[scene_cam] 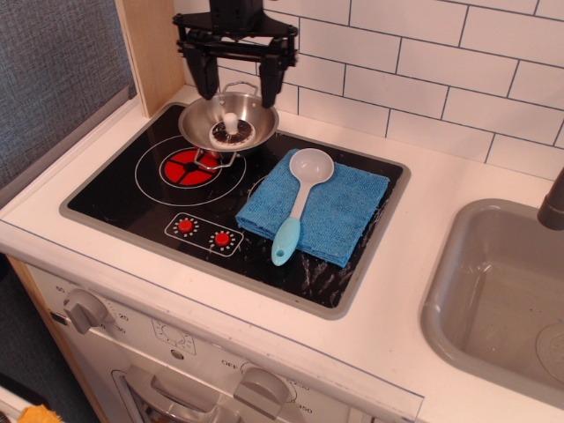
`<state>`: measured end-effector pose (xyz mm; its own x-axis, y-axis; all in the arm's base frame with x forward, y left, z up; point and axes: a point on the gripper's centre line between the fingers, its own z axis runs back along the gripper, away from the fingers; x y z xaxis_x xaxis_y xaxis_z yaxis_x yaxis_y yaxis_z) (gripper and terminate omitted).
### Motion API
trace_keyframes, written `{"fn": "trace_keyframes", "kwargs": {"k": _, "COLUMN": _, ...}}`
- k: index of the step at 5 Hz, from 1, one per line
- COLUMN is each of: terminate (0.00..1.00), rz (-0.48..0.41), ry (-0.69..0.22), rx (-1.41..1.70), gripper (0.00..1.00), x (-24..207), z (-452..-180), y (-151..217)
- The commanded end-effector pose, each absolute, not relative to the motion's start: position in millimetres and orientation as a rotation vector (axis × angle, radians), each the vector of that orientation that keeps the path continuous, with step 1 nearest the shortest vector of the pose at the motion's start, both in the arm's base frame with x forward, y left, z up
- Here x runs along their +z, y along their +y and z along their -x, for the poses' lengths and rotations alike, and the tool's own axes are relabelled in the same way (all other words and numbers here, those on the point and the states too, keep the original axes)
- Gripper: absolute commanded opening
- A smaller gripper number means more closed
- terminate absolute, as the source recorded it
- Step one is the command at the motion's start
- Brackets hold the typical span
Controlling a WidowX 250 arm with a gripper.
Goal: Pick up the potato masher and put it in the silver pot
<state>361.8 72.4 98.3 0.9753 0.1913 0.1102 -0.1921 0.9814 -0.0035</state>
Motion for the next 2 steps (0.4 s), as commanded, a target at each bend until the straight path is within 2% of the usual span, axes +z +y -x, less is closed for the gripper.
{"fn": "trace_keyframes", "kwargs": {"k": 1, "terminate": 0.0, "rz": 0.004, "ry": -0.132, "rx": 0.161, "gripper": 1.0, "x": 108.1, "z": -349.8, "y": 65.3}}
{"fn": "trace_keyframes", "kwargs": {"k": 2, "terminate": 1.0, "rz": 0.004, "ry": -0.132, "rx": 0.161, "gripper": 1.0, "x": 108.1, "z": -349.8, "y": 65.3}}
